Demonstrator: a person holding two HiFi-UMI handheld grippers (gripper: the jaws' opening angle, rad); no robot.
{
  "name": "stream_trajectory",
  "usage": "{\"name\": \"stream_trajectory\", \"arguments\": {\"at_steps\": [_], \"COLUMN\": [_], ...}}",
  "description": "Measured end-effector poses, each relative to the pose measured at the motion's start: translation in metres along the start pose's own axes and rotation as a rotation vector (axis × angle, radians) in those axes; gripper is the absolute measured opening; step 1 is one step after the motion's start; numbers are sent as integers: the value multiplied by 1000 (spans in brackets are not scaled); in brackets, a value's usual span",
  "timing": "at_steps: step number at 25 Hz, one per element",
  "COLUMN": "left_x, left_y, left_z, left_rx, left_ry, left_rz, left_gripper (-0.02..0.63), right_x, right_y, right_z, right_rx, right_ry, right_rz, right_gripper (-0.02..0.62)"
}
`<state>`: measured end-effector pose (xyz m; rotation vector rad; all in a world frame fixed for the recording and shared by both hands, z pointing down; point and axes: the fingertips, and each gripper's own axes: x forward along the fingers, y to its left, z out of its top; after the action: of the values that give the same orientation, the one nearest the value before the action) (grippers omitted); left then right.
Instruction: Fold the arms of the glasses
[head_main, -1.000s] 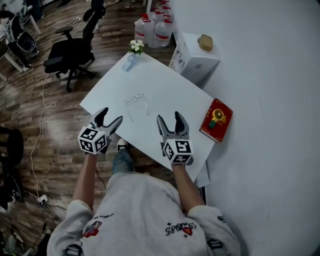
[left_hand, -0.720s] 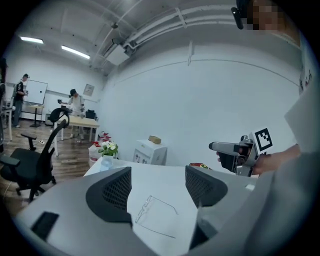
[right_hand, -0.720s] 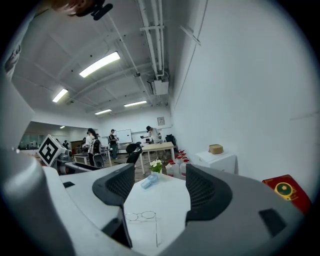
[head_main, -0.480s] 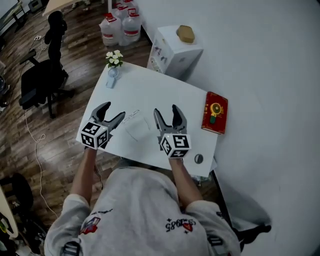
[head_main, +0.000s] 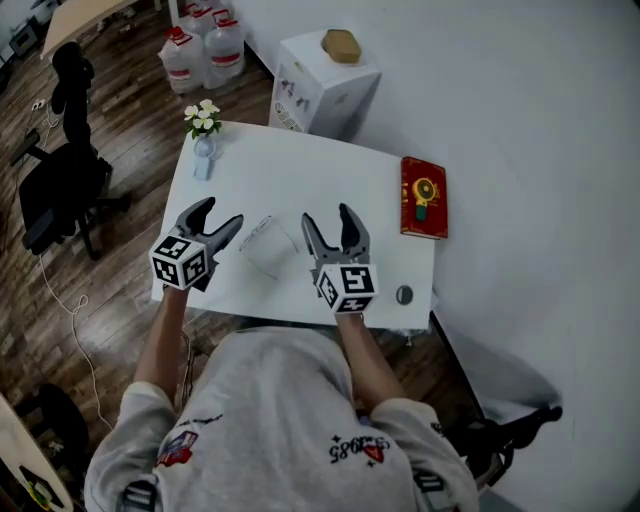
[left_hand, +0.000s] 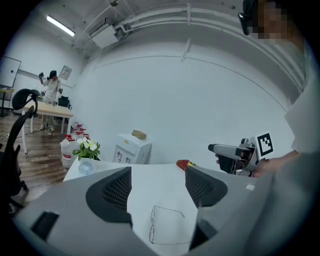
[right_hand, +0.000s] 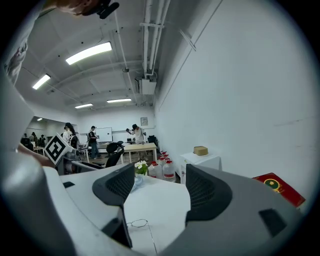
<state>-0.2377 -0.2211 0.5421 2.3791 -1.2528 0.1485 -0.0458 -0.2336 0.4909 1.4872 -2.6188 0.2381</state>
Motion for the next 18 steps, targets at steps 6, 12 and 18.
{"name": "stream_trajectory", "arguments": {"at_steps": [6,12,18], "left_x": [7,20,42], "left_y": [20,35,37], "left_z": [-14,-43,-79], "left_rx": [-149,-300,-383], "left_ry": [7,89,214], "left_rz": [-54,-144,-254], "left_gripper": [333,302,289], "right_x": [3,4,2], "right_y": [-2,-7,-15], "right_z": [-4,-8,-28], "right_rx": [13,21,43], "right_ry": [3,21,51], "right_rz": [-3,-1,-11], "right_gripper": [307,305,305]}}
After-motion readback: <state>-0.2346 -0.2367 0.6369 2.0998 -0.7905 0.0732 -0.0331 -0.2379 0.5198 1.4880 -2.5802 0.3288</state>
